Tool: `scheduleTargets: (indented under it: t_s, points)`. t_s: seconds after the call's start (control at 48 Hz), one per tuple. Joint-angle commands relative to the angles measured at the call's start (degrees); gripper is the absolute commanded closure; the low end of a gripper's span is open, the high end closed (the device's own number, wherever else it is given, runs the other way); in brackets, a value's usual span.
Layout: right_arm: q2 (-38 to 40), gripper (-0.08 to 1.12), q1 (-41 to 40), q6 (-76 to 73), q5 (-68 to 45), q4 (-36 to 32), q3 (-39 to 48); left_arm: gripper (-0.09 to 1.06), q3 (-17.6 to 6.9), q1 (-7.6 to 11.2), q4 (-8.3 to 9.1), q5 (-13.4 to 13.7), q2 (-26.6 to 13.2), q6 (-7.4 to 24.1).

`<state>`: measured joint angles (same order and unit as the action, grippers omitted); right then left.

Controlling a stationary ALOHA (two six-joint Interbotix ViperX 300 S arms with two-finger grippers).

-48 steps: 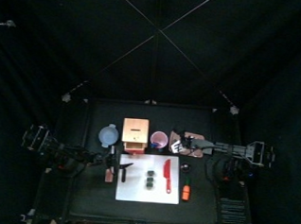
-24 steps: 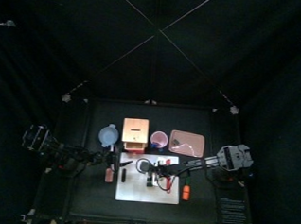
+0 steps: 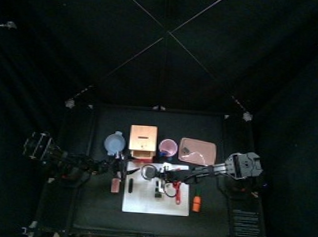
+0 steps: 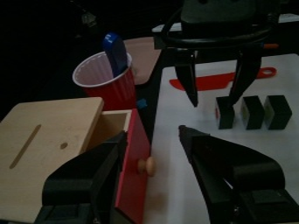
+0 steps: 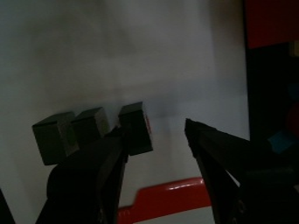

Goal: Place sushi on board then cut the sushi with the knife then place the pieces on the plate
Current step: Place the 4 sushi pieces on the plate

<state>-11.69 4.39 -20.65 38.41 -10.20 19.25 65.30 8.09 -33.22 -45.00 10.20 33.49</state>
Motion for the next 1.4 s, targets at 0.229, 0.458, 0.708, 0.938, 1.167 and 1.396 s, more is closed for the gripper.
scheduleTargets:
  t_s: [0.229,0.458,0.708,0.938,1.167,1.396]
  points:
    - [2.5,0.18,0.9,0.1,-0.1,1.6,-0.8,0.10,-0.6,-0.18,-0.44,-0.2,0.4,0.0]
    - [2.5,0.18,1.1,0.1,-0.2,1.5,-0.8,0.10,-0.6,-0.26,-0.44,-0.2,-0.4,0.0]
    - [1.5,0.18,0.7,0.2,-0.4,1.1,-0.4,0.10,-0.5,-0.18,-1.41,-0.2,-0.7,0.0]
    - [-0.2,0.19,0.5,0.2,-2.2,2.0,0.5,0.10,0.0,0.00,-2.72,-0.2,-0.7,0.0]
    - [-0.4,0.27,0.5,0.1,-2.9,2.0,1.1,0.10,0.0,0.00,-2.81,-0.2,-0.7,0.0]
    - [4.5,0.46,-0.2,-1.2,-1.8,2.0,3.5,0.10,0.1,0.00,-2.81,-0.2,-0.7,0.0]
